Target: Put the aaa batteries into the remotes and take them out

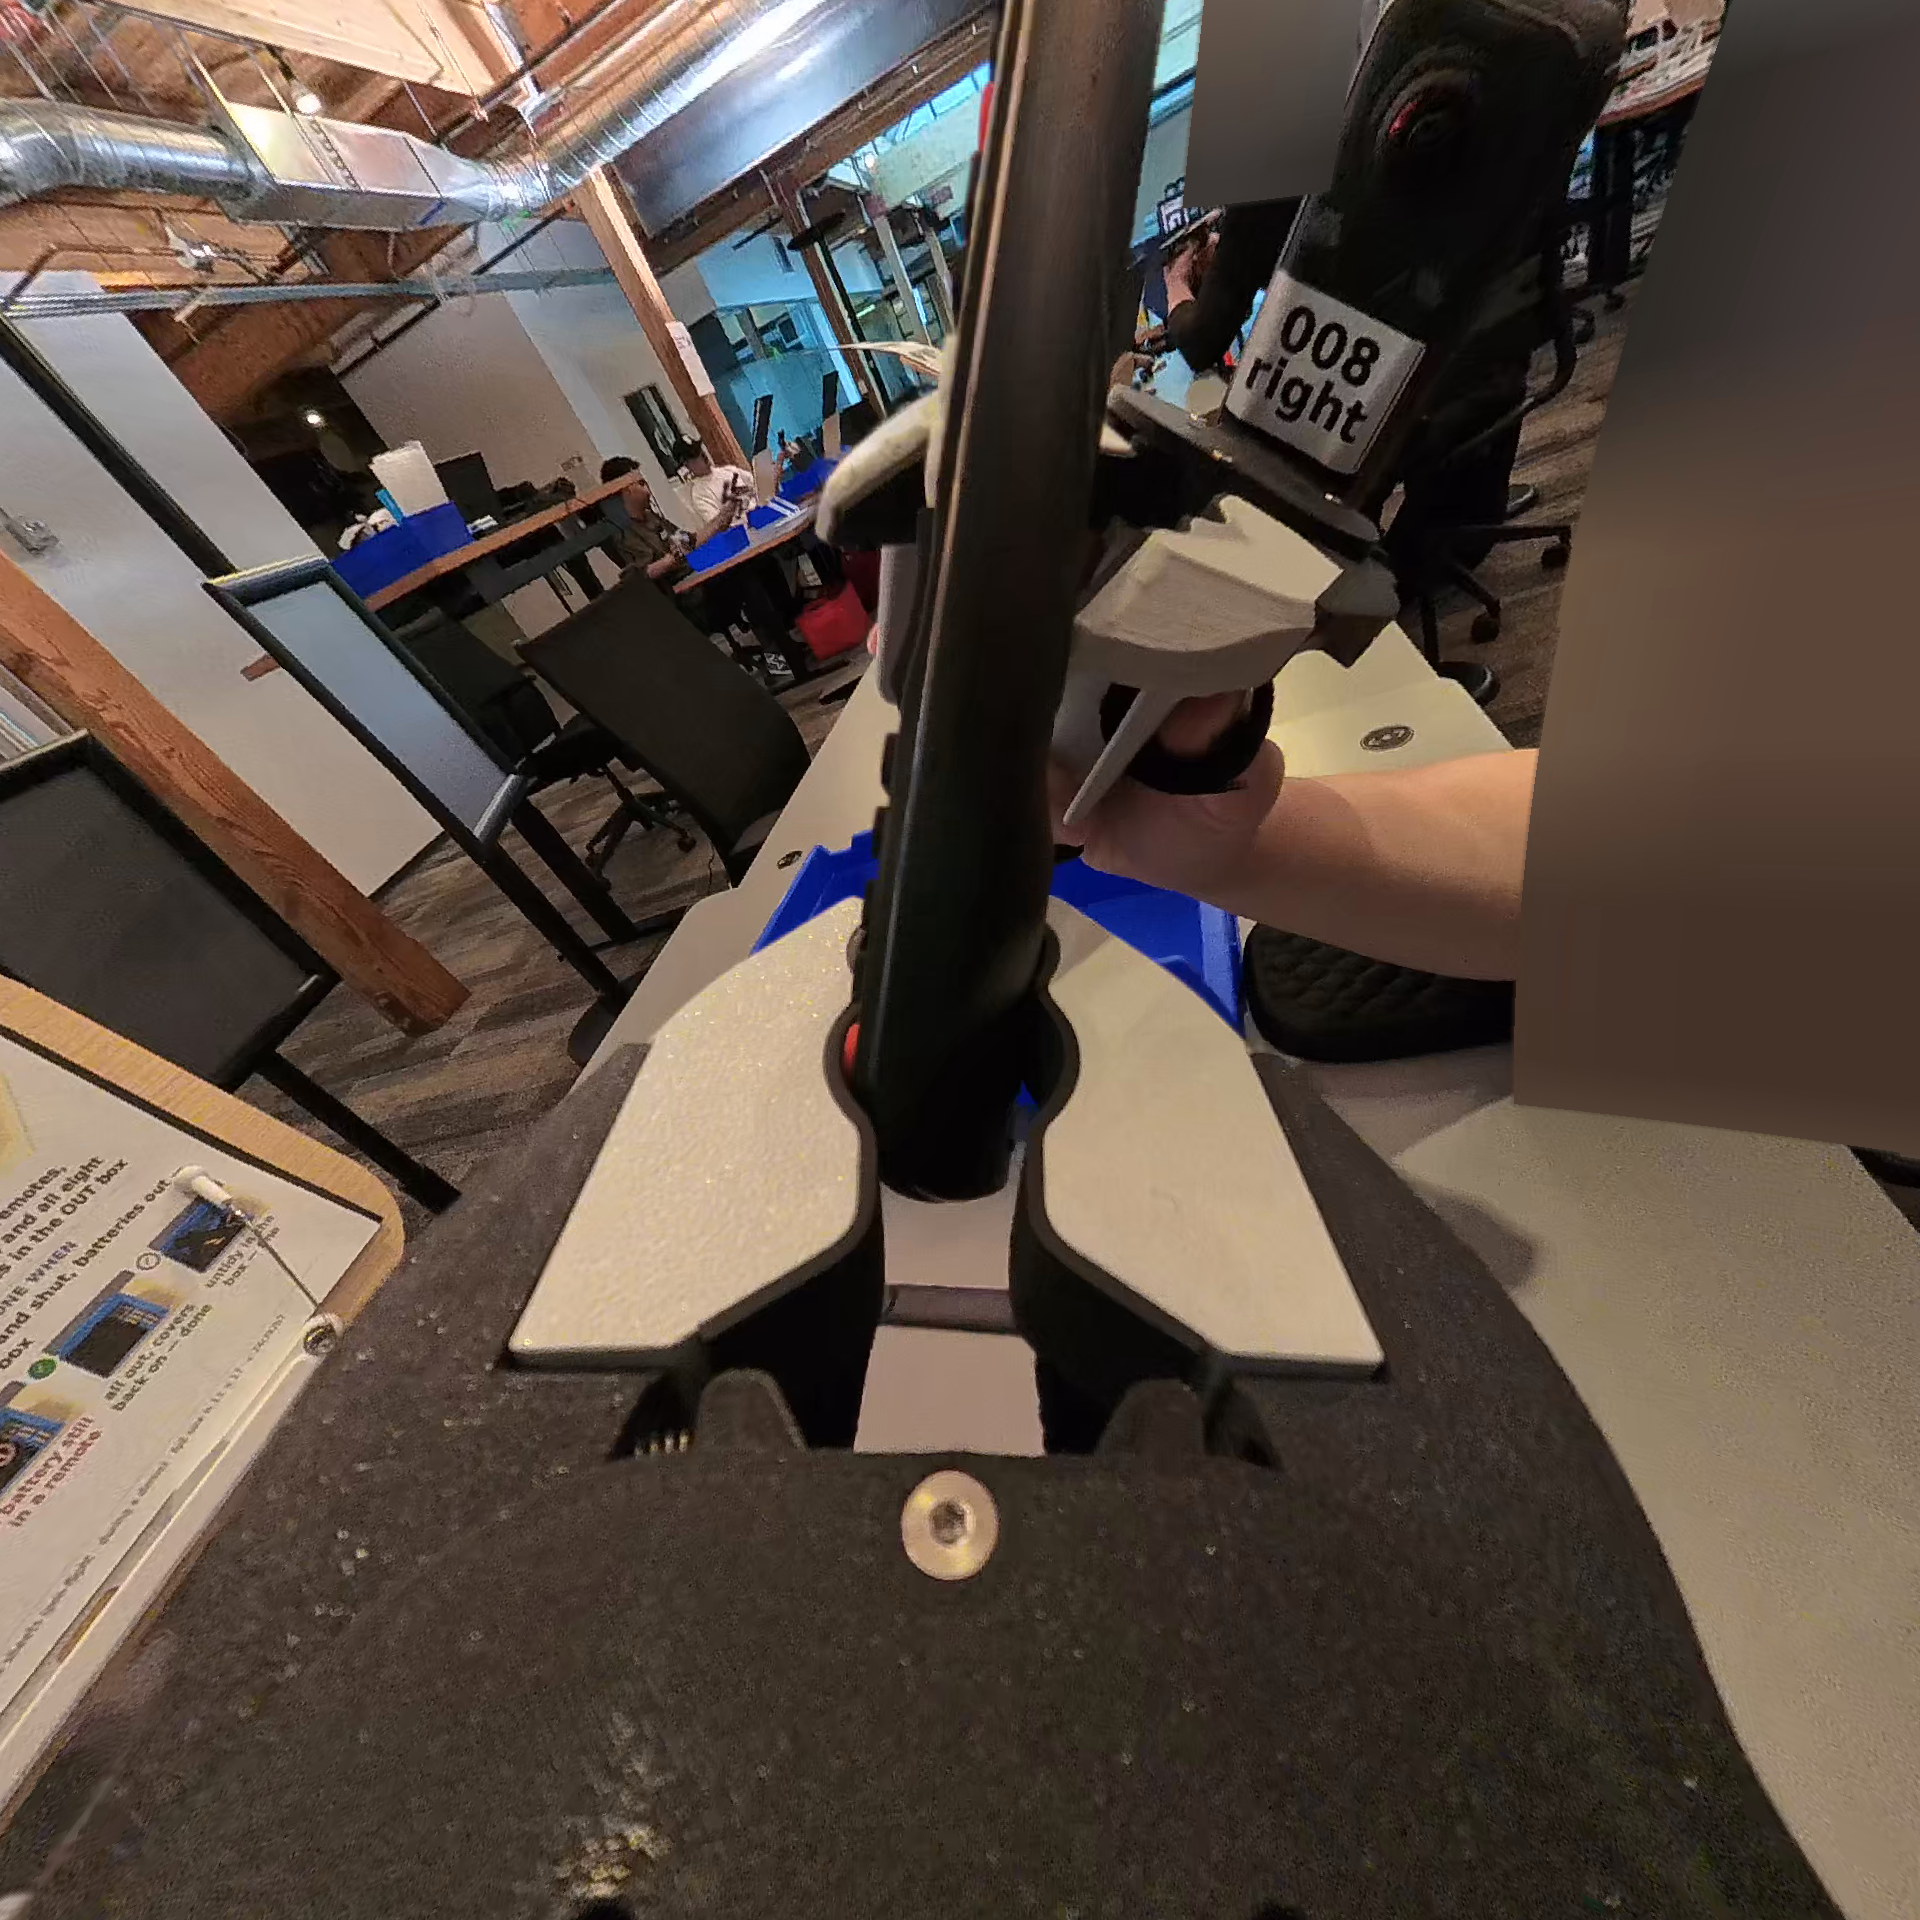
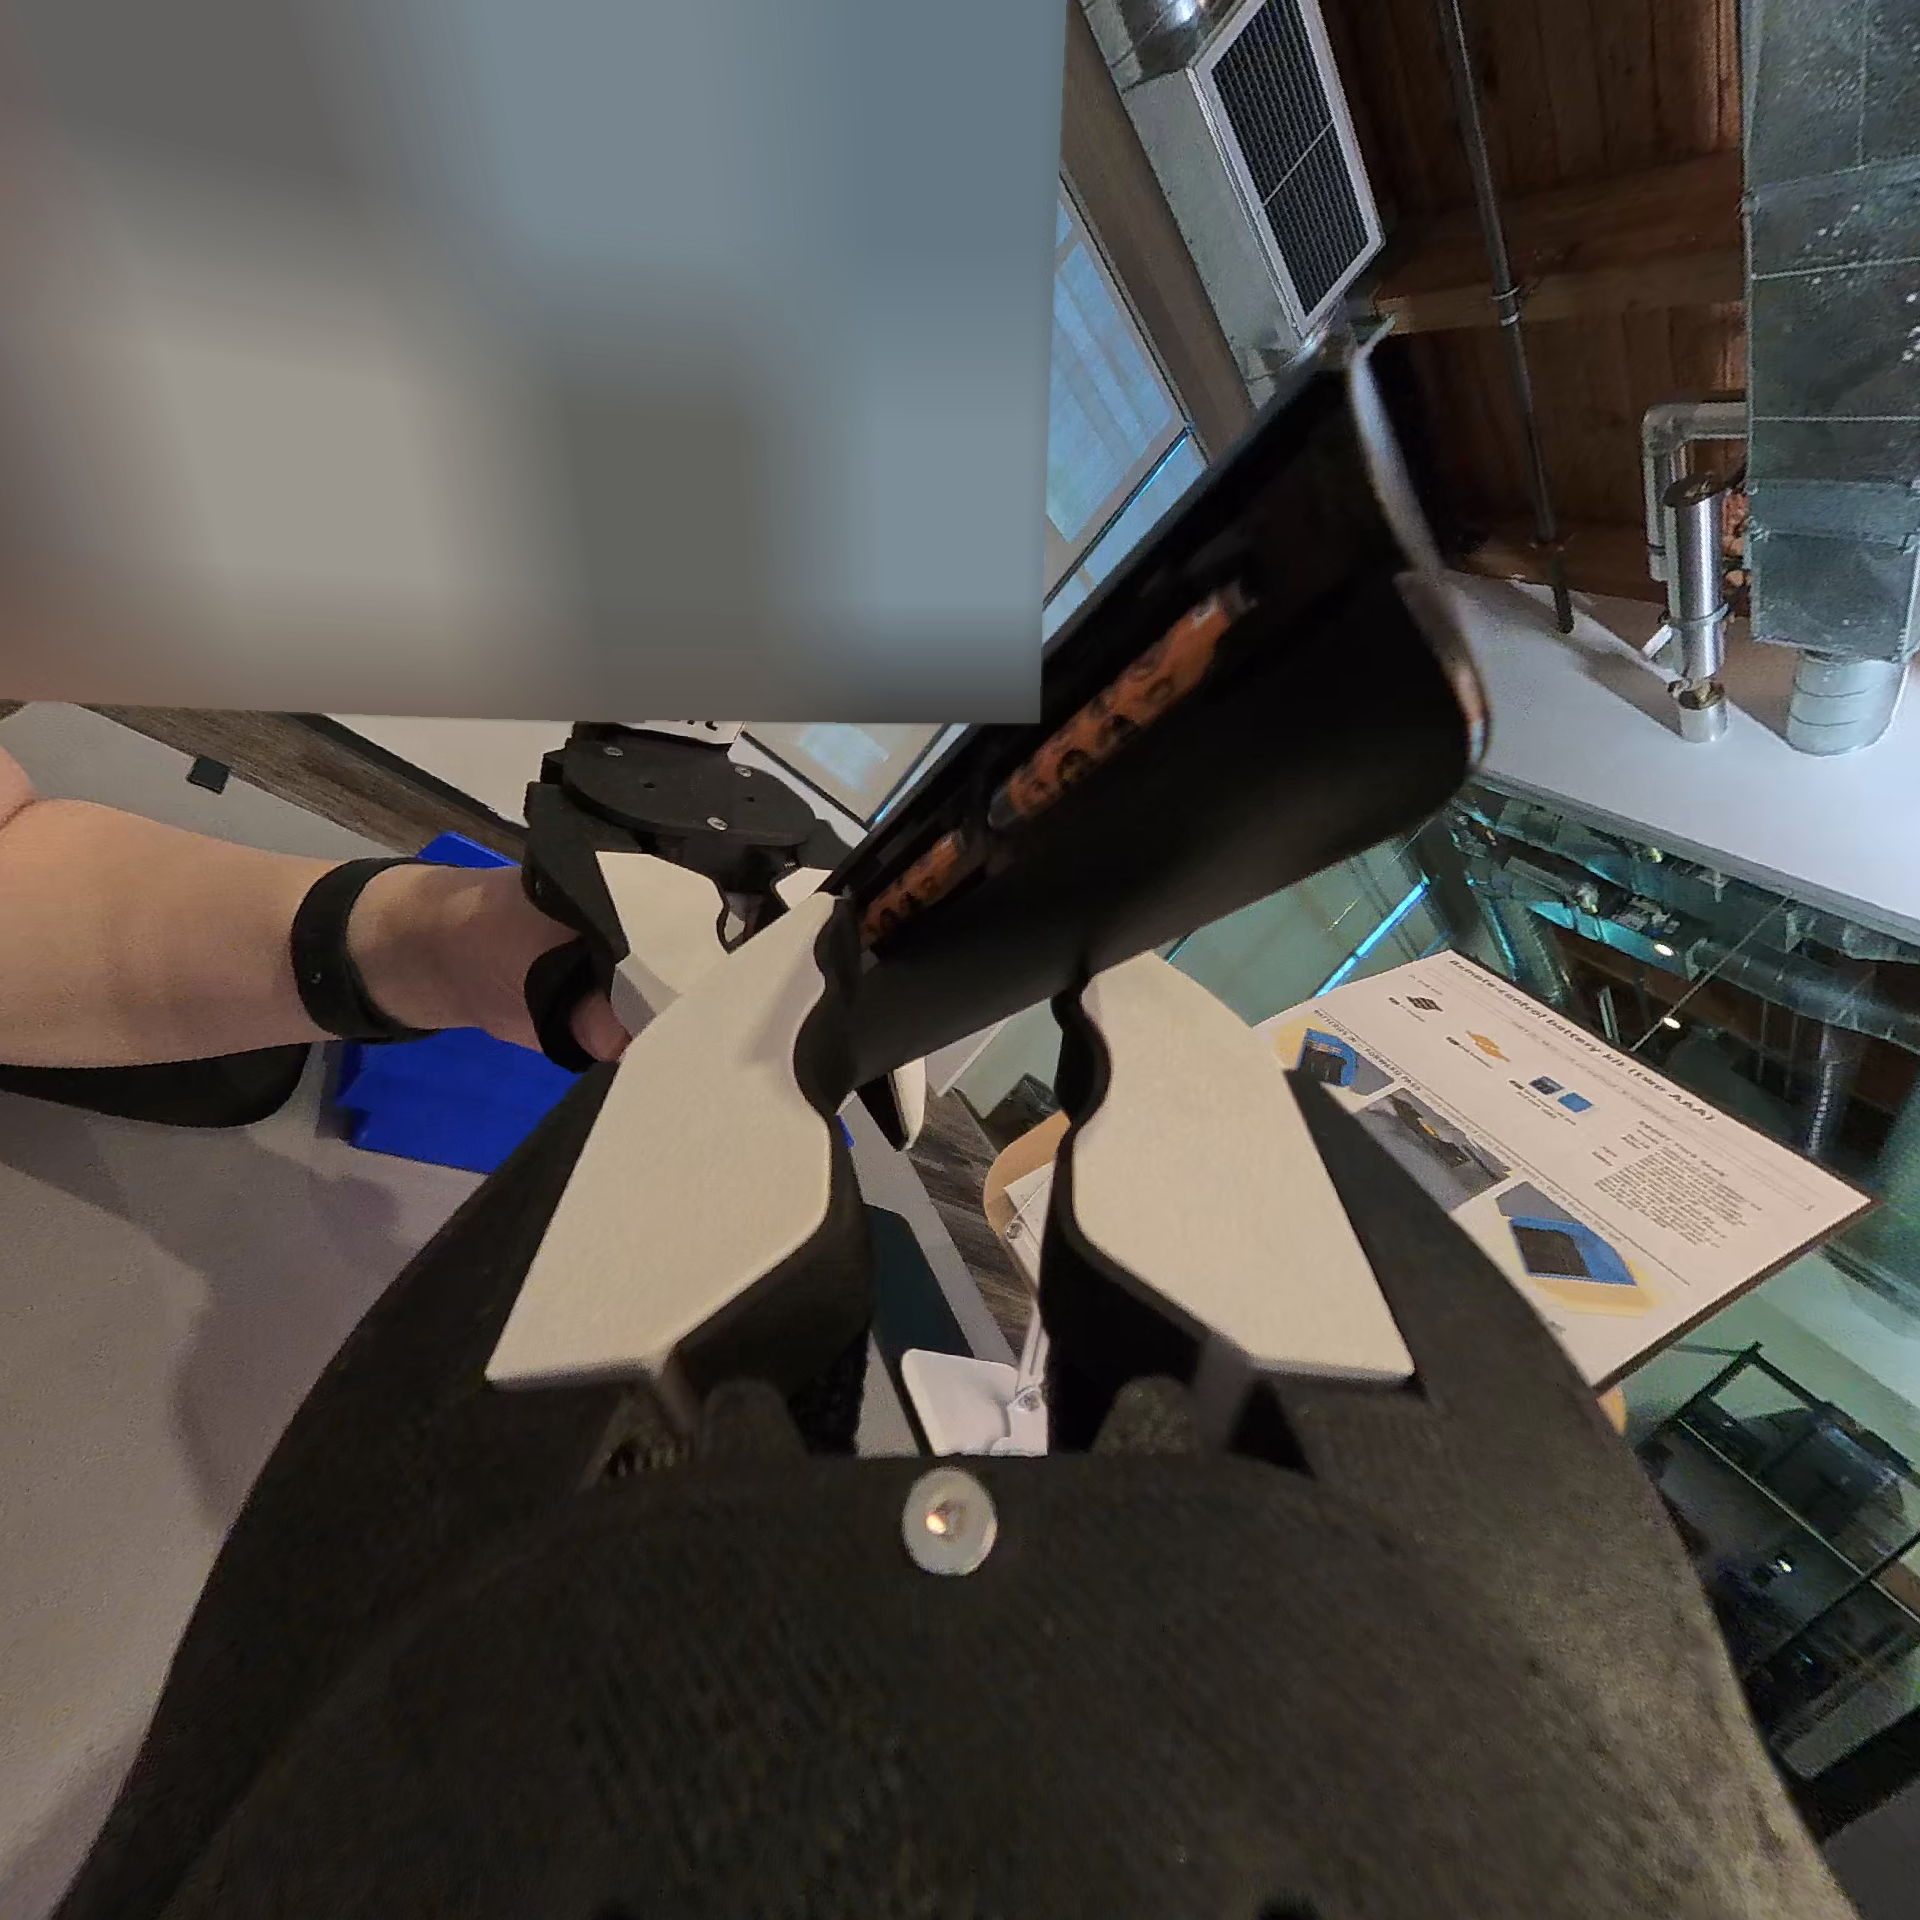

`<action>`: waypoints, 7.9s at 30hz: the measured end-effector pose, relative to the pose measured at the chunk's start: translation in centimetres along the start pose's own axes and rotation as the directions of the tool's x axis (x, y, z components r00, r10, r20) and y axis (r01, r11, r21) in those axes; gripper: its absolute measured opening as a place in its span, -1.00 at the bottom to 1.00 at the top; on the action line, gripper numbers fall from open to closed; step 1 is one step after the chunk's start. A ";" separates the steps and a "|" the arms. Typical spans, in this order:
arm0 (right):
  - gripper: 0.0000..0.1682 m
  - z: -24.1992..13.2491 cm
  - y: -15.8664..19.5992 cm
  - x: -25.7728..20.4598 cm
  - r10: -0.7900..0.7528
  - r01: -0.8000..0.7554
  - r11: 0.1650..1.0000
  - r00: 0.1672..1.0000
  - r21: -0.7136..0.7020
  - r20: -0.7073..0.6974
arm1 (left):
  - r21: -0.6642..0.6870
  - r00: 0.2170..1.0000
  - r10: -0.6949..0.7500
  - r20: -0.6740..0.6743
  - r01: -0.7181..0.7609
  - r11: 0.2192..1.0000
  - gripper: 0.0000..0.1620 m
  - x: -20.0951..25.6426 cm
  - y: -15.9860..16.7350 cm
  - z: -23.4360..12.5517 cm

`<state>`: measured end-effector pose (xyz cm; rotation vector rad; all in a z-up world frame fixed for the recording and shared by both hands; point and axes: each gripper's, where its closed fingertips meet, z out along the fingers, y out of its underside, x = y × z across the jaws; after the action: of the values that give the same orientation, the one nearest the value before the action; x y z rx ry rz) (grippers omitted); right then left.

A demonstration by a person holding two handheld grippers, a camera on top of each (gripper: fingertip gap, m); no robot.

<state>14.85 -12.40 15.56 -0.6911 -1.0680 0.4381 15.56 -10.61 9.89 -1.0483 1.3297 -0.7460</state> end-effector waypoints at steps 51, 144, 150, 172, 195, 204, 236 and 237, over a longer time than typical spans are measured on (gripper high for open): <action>-0.56 1.6 4.5 0.4 0.086 -0.094 0.985 0.995 -0.148 -0.060 | -0.119 1.000 -0.027 0.004 0.027 0.993 -0.70 -2.7 3.8 -0.7; 0.37 0.6 5.3 6.6 -0.400 0.177 0.871 0.796 -0.458 -0.453 | -0.383 0.871 0.108 0.480 0.097 0.919 -0.70 -6.8 4.5 -2.9; 0.38 0.9 5.8 6.3 -0.369 0.163 0.883 0.820 -0.441 -0.437 | -0.392 0.875 0.101 0.474 0.107 0.914 -0.70 -6.7 4.9 -2.6; 0.33 0.5 4.9 6.4 -0.324 0.129 0.908 0.819 -0.399 -0.474 | -0.385 0.869 0.125 0.478 0.079 0.920 -0.71 -6.3 4.3 -2.4; 0.29 0.7 3.8 6.0 -0.159 0.043 0.954 0.912 -0.297 -0.379 | -0.192 0.927 -0.156 0.342 0.231 0.954 -0.71 -5.8 3.2 -2.5; 0.37 -0.2 2.1 6.9 0.036 -0.106 0.980 0.927 -0.170 -0.374 | 0.018 0.953 -0.277 0.124 0.277 0.961 -0.71 -4.3 0.4 -2.2; 0.32 0.1 0.6 5.3 -0.442 0.312 0.870 0.837 -0.383 -0.323 | -0.140 0.984 -0.012 0.178 0.037 0.989 -0.70 -3.2 1.6 -1.1; 0.32 0.1 0.6 5.3 -0.443 0.313 0.869 0.837 -0.383 -0.322 | -0.136 0.984 -0.013 0.176 0.037 0.990 -0.70 -3.2 1.6 -1.2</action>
<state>17.05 -8.57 18.53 -0.7848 -0.8574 -0.2311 13.79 -7.28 9.84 -1.2157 1.2322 -0.5718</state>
